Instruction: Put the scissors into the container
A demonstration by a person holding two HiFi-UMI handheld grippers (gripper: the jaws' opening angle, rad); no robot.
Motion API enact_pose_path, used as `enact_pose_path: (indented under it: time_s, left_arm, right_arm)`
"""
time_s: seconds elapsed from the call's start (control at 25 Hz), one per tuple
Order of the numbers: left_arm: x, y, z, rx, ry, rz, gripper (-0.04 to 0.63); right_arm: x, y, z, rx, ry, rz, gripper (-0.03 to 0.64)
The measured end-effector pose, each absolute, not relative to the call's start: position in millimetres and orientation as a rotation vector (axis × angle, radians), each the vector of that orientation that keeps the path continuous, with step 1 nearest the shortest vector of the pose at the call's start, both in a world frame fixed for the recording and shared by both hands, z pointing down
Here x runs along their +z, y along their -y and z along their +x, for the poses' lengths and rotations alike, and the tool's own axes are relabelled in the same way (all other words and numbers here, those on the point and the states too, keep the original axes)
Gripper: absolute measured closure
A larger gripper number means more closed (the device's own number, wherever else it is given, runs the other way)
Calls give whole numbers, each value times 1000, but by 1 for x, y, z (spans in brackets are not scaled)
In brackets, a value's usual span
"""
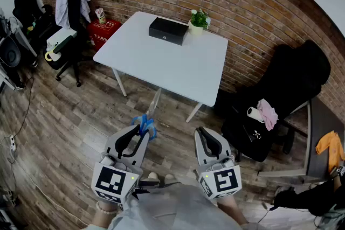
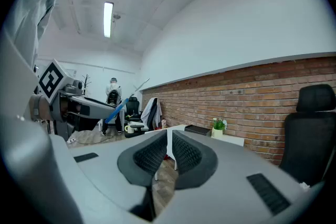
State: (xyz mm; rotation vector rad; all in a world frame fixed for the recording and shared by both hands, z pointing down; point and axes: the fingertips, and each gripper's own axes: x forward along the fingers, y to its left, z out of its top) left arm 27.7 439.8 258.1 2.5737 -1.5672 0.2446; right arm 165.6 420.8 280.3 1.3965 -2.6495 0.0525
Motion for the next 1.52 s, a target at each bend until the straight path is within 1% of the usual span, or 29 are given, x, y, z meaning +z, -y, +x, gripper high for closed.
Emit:
enact_pose_path:
  time_s: [1.04, 1.52]
  left_arm:
    - [262, -440, 17, 226, 1549, 2582, 500]
    - [257, -441, -12, 212, 1548, 2606, 499]
  right_arm:
    - [281, -431, 143, 97, 2701, 1326, 562]
    - [277, -426, 126, 52, 2667, 1420, 561]
